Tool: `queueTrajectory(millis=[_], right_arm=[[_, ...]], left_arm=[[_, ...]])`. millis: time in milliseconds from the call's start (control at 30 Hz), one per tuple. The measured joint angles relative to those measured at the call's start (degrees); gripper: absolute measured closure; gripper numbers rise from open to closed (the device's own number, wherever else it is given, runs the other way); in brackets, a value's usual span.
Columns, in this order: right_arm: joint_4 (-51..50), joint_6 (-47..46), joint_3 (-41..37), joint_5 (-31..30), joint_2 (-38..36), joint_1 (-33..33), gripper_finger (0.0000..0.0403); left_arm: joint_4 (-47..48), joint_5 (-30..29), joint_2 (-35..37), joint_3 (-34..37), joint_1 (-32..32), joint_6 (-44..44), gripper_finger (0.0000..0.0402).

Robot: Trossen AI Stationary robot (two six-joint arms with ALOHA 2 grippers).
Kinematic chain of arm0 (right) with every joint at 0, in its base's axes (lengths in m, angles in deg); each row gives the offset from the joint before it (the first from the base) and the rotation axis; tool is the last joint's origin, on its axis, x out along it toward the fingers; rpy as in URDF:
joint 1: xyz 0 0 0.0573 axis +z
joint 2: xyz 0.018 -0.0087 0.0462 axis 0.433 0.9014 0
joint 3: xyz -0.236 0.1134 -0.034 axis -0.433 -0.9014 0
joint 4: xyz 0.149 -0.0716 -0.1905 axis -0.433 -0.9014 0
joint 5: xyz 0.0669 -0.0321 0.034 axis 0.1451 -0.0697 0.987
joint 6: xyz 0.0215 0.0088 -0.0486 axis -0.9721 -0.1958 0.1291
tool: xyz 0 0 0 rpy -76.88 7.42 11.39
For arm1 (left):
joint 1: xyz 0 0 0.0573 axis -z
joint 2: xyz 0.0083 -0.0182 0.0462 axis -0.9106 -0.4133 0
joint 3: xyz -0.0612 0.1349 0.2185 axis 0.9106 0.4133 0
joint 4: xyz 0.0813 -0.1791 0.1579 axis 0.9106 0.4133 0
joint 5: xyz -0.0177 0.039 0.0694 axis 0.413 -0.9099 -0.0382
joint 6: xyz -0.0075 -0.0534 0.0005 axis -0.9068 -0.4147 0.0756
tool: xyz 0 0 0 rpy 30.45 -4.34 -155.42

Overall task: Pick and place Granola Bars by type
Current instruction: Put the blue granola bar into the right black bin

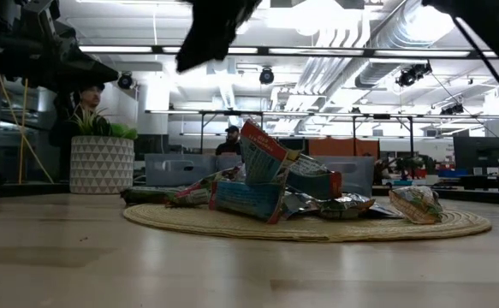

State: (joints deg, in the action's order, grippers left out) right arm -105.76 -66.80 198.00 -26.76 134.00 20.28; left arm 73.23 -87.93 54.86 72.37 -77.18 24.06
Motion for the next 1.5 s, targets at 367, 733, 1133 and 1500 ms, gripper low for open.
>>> queueTrajectory(millis=[367,733,1133,1500], right_arm=[[0.07,-0.26,-0.09,3.63,9.43,-0.03,0.0228],[2.28,0.36,-1.71,4.05,10.81,0.19,0.0224],[10.07,-1.76,-12.87,3.36,10.92,0.10,0.0224],[15.60,-4.14,-17.87,0.89,10.69,0.13,0.0233]], left_arm=[[0.01,-0.03,0.02,0.00,0.00,0.00,0.0392],[0.02,-0.06,0.02,0.00,0.00,0.00,0.0392],[0.13,-0.06,0.00,0.00,0.00,0.00,0.0392],[0.24,-0.08,0.01,0.00,0.00,0.01,0.0392]])
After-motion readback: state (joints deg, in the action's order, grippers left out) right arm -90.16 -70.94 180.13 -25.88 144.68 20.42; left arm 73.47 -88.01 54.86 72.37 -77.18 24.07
